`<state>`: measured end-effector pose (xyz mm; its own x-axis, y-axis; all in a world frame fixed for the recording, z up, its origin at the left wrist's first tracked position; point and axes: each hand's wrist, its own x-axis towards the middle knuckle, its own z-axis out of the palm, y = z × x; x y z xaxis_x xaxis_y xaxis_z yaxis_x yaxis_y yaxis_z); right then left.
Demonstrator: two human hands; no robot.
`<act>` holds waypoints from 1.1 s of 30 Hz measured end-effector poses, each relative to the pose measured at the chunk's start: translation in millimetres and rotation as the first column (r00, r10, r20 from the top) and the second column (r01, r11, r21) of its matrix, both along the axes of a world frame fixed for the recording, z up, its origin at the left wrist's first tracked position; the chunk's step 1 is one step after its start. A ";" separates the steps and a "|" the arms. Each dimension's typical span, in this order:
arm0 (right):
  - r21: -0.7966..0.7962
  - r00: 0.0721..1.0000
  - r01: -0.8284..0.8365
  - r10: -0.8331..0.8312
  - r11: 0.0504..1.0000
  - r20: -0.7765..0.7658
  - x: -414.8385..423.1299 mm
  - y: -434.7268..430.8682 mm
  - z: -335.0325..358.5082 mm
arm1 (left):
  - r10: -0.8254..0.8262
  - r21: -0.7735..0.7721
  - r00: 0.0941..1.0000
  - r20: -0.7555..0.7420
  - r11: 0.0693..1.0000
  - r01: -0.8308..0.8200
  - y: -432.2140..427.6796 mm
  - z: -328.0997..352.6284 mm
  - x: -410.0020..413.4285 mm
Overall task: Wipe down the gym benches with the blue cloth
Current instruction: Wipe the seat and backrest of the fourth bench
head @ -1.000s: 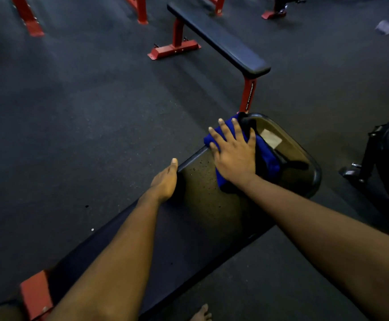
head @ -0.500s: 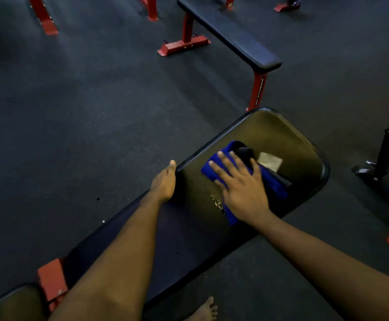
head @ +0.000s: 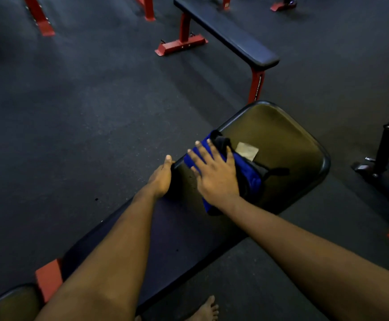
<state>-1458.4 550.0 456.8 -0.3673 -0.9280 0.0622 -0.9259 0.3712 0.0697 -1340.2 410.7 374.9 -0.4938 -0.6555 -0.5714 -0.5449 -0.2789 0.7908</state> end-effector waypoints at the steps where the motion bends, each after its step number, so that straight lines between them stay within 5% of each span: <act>1: 0.001 1.000 -0.029 0.029 1.000 0.010 8.2 9.9 -5.9 | 0.016 -0.015 1.000 -0.001 1.000 -0.016 -0.2 -9.4 -2.2; 8: 0.031 0.989 -0.132 0.129 0.991 0.074 40.5 87.2 -25.5 | 0.015 -0.092 1.000 0.013 0.996 -0.014 14.1 18.2 -2.3; 18: -0.208 0.914 0.407 -0.395 0.890 0.097 -33.4 93.7 24.5 | -0.051 -0.065 0.996 0.080 0.996 0.057 26.1 46.4 3.4; 33: -0.157 0.960 0.280 -0.277 0.947 0.039 73.1 94.8 -44.3 | -0.113 -0.156 0.990 0.085 0.980 0.125 20.9 33.5 8.0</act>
